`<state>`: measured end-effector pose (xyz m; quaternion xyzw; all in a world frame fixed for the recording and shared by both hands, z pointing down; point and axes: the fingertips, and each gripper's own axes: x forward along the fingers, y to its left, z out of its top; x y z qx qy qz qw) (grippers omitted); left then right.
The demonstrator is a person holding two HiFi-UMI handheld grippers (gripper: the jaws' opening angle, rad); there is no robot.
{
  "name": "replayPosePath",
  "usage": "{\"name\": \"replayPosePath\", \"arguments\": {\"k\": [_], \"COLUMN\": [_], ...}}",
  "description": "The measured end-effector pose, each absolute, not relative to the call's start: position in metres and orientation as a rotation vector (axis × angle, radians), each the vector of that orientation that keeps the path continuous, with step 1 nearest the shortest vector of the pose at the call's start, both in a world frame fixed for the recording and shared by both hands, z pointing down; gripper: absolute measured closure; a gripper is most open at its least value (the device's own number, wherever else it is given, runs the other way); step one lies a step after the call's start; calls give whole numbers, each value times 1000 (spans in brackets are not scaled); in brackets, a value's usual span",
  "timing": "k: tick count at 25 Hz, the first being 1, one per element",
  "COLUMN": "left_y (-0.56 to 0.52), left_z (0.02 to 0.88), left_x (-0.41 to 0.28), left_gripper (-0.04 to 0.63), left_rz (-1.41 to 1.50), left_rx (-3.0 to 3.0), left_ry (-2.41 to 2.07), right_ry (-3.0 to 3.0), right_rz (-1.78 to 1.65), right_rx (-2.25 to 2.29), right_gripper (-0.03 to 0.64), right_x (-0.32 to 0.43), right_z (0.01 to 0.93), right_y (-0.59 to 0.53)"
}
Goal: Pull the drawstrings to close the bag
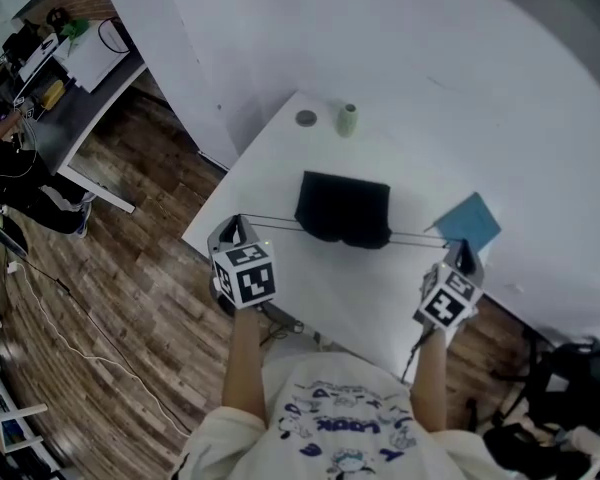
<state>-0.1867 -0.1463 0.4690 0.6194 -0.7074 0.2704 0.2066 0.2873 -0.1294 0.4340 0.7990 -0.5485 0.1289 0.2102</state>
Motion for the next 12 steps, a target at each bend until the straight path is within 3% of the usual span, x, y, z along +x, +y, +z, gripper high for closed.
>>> {"name": "replayPosePath", "arguments": {"k": [12], "left_y": [-150], "left_z": [466], "left_x": [-223], "left_gripper": [586], "left_rz": [697], "left_rx": [1633], "left_ry": [-2029], "right_ry": [-1475], "right_rz": [453], "right_rx": [2289], "right_gripper": [612], "right_x": [321], "right_z": [439], "right_y": [-123]}}
